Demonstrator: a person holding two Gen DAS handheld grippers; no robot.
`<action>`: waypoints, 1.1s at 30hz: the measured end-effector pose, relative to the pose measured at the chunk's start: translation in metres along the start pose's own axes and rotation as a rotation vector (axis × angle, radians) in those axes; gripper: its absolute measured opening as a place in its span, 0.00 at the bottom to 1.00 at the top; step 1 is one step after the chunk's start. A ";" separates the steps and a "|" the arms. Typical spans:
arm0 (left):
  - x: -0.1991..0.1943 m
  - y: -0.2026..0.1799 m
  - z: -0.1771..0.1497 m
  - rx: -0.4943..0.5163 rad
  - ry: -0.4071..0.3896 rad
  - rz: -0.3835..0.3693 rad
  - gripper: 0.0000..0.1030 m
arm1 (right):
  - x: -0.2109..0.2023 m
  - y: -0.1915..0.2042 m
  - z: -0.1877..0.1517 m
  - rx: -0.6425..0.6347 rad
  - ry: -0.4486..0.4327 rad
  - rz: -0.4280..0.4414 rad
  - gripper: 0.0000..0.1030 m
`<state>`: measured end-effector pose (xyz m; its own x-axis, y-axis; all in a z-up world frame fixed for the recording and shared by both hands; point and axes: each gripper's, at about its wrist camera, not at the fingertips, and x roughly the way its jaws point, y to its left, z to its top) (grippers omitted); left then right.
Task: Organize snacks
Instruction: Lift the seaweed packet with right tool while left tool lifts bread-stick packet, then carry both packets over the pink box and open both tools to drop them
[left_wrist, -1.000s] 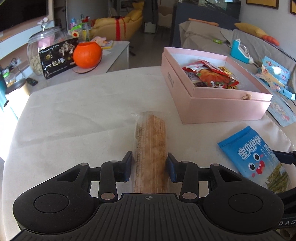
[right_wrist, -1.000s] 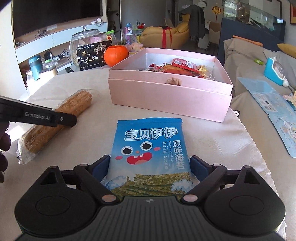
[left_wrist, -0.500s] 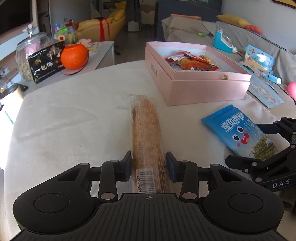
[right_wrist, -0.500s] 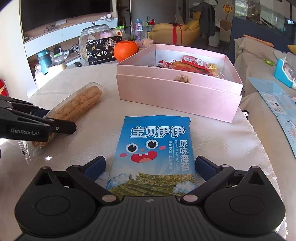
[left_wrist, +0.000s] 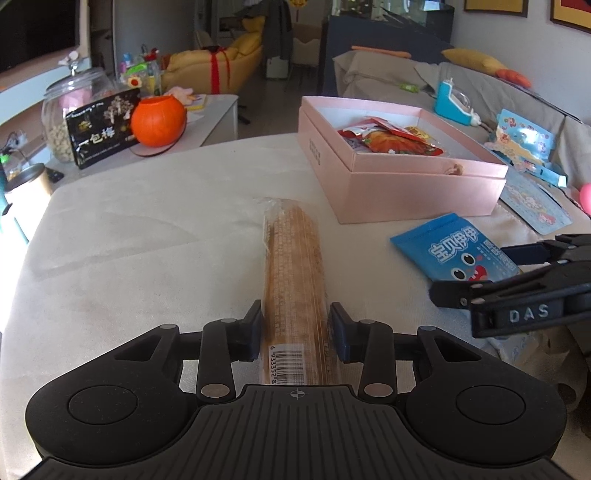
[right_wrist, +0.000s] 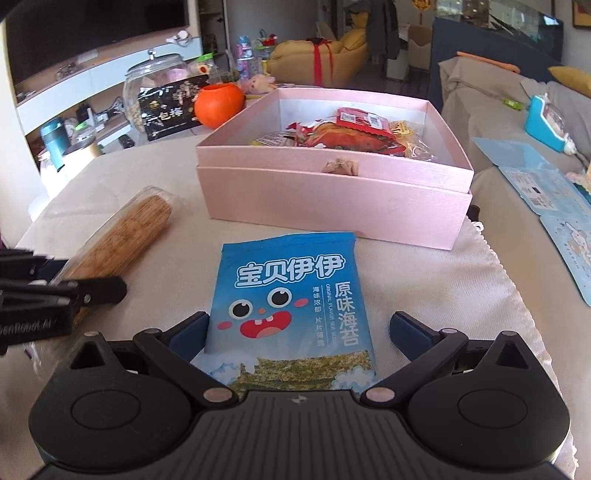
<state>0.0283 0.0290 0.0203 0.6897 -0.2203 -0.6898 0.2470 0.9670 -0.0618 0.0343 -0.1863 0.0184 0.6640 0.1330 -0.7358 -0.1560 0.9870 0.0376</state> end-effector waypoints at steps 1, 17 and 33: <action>-0.001 0.000 -0.002 -0.003 -0.010 0.000 0.40 | 0.005 0.003 0.006 -0.004 0.019 -0.018 1.00; -0.005 0.009 0.007 -0.094 0.030 -0.017 0.36 | -0.062 0.001 0.004 -0.141 0.037 -0.027 0.79; -0.051 -0.044 0.031 0.048 -0.122 -0.106 0.35 | -0.096 -0.017 -0.006 -0.164 -0.057 -0.039 0.79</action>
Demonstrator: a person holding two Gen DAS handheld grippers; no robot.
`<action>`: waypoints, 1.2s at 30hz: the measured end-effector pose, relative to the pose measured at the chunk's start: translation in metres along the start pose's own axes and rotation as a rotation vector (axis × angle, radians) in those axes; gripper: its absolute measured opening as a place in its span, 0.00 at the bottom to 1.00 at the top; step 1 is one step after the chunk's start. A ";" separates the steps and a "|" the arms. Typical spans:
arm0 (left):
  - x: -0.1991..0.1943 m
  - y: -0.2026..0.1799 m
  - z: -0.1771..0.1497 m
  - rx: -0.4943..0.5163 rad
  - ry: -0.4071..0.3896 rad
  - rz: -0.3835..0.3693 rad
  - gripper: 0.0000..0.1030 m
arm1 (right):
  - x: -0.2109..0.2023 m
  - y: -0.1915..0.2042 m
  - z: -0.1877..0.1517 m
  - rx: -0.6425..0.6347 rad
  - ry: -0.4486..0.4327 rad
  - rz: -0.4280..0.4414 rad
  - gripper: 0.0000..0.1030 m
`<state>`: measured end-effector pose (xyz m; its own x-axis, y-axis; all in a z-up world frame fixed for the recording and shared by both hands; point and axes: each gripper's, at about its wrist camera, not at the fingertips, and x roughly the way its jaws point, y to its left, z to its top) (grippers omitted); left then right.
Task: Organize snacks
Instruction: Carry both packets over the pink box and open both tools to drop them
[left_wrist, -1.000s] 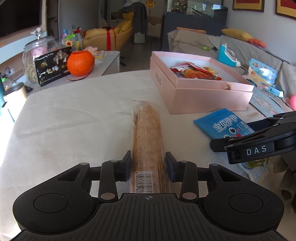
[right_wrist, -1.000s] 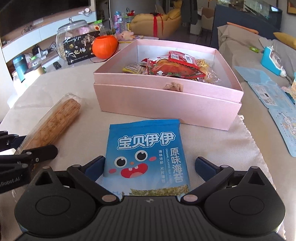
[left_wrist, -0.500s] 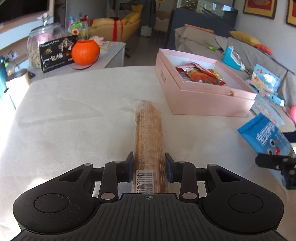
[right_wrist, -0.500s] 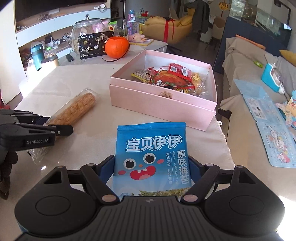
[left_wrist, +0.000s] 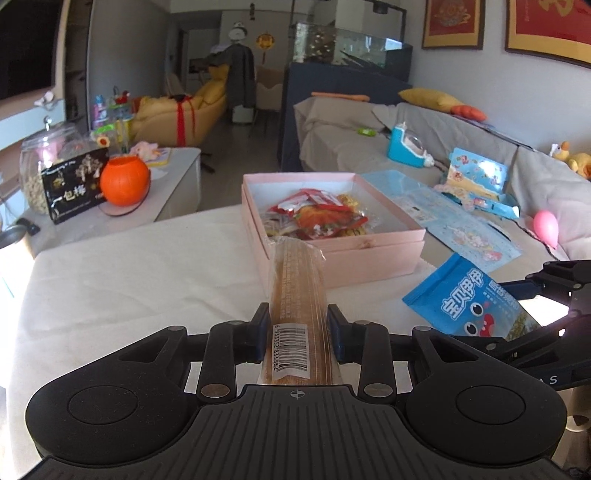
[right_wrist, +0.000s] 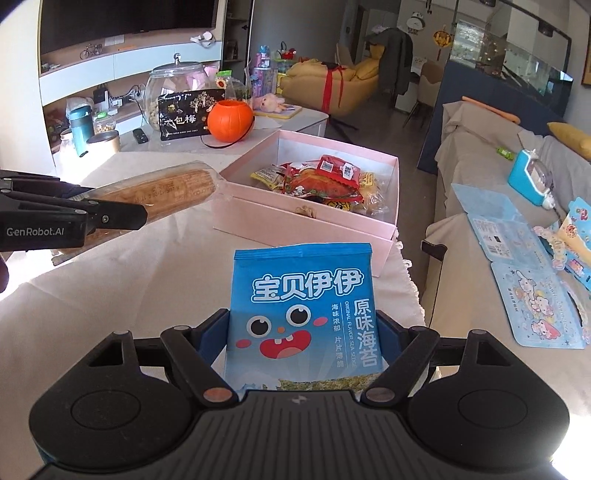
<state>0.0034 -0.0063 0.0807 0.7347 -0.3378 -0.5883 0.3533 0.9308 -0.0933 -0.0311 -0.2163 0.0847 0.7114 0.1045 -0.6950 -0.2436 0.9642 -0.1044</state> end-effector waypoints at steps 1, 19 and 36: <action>0.006 0.000 -0.003 -0.002 0.023 0.000 0.35 | 0.002 -0.001 -0.002 0.001 0.007 -0.001 0.79; 0.063 0.015 -0.020 -0.057 0.200 -0.039 0.33 | 0.019 -0.011 -0.017 0.023 0.052 0.027 0.79; 0.069 0.026 0.165 -0.214 -0.069 -0.249 0.33 | 0.007 -0.020 0.029 0.007 -0.043 0.004 0.79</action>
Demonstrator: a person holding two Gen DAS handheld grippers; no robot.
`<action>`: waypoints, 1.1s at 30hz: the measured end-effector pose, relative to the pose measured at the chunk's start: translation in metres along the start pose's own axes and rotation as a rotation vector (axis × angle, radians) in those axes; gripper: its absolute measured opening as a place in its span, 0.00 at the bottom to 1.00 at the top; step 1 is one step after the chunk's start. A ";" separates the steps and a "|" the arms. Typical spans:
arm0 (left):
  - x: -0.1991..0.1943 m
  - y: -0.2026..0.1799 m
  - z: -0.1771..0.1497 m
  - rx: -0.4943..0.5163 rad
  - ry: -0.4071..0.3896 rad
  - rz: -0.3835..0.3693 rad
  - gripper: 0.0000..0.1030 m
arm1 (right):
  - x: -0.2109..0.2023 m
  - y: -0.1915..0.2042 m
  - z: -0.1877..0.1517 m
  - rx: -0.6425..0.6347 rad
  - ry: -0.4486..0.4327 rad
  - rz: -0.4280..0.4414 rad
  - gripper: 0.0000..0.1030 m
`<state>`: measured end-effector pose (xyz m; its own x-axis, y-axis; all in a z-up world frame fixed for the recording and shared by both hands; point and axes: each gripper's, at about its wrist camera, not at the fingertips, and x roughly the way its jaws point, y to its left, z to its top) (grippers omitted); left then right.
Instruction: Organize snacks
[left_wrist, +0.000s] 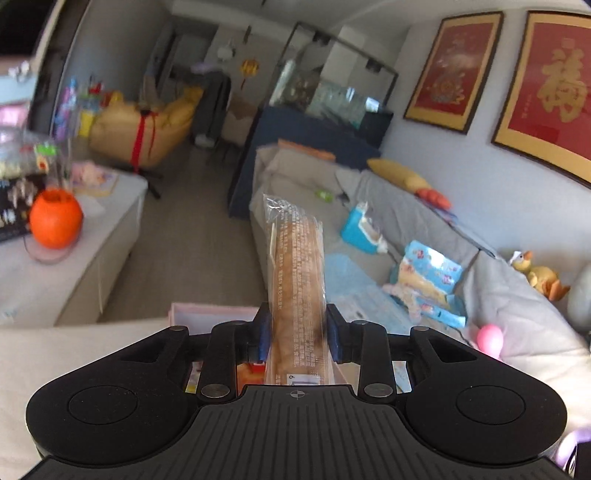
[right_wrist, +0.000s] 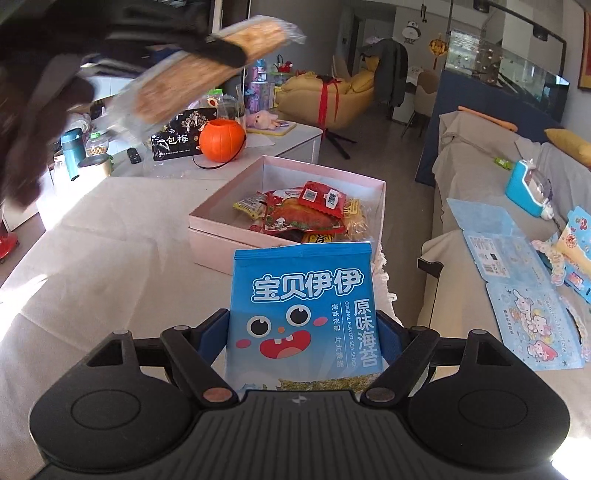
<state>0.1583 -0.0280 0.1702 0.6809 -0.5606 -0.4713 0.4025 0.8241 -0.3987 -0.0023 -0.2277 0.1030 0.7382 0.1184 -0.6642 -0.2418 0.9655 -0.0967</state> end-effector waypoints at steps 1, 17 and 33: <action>0.014 0.007 0.003 -0.016 0.052 0.008 0.33 | 0.002 0.001 0.002 -0.005 0.007 -0.003 0.79; -0.057 0.040 -0.108 0.004 -0.018 0.218 0.33 | 0.026 -0.047 0.141 0.142 -0.183 0.001 0.91; -0.056 0.028 -0.206 0.167 0.072 0.375 0.33 | 0.055 0.030 -0.011 0.143 0.017 0.029 0.91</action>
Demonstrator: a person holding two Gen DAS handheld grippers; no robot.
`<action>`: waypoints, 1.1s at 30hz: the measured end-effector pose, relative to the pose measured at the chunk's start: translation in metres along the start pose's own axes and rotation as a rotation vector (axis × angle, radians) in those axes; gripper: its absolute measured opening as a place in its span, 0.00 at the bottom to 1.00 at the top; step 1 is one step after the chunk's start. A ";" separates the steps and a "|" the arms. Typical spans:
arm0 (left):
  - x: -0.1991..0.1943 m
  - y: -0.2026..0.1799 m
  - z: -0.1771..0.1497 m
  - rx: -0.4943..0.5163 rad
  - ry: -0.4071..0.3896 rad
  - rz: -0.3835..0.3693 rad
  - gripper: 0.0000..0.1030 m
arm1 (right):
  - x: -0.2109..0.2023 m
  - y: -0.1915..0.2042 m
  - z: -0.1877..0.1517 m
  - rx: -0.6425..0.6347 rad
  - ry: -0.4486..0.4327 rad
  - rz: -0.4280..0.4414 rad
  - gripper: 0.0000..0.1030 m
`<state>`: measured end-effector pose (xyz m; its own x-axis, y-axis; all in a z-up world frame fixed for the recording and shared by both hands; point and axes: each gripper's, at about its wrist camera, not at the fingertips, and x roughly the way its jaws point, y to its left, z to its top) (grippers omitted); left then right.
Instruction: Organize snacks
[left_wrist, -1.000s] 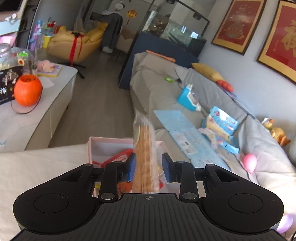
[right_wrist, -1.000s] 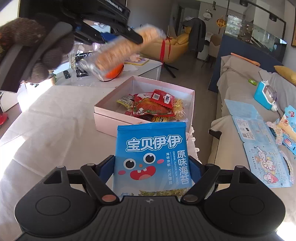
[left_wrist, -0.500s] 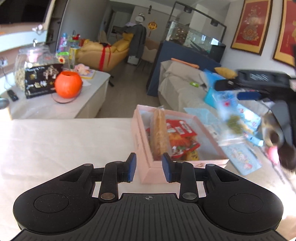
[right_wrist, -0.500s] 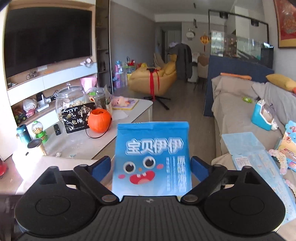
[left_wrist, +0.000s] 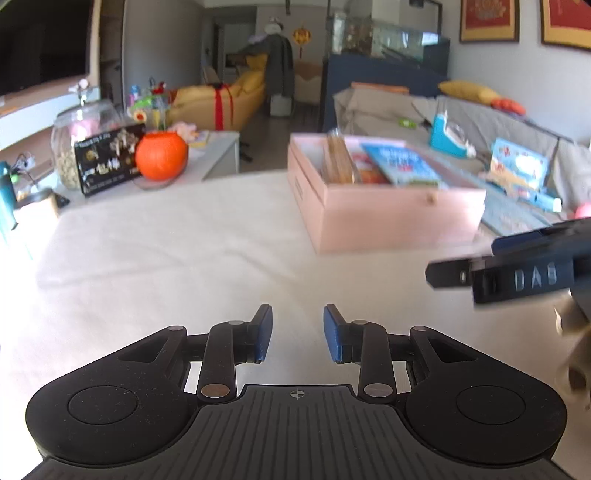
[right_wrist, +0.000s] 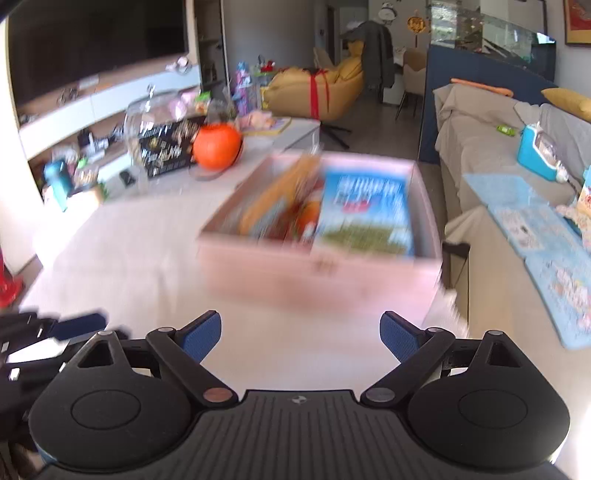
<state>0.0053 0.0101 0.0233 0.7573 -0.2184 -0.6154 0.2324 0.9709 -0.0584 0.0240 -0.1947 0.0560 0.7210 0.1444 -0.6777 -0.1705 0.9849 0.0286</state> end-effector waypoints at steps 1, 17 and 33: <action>0.005 -0.002 -0.006 -0.009 0.023 0.004 0.35 | 0.002 0.006 -0.012 -0.007 0.013 -0.018 0.91; 0.005 -0.029 -0.015 0.005 -0.013 0.050 0.41 | 0.013 -0.007 -0.047 0.062 0.031 -0.107 1.00; 0.005 -0.032 -0.015 0.012 -0.016 0.056 0.41 | 0.010 -0.008 -0.055 0.051 -0.038 -0.096 1.00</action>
<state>-0.0074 -0.0203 0.0101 0.7788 -0.1654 -0.6050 0.1966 0.9804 -0.0148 -0.0039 -0.2065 0.0085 0.7572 0.0517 -0.6511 -0.0660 0.9978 0.0024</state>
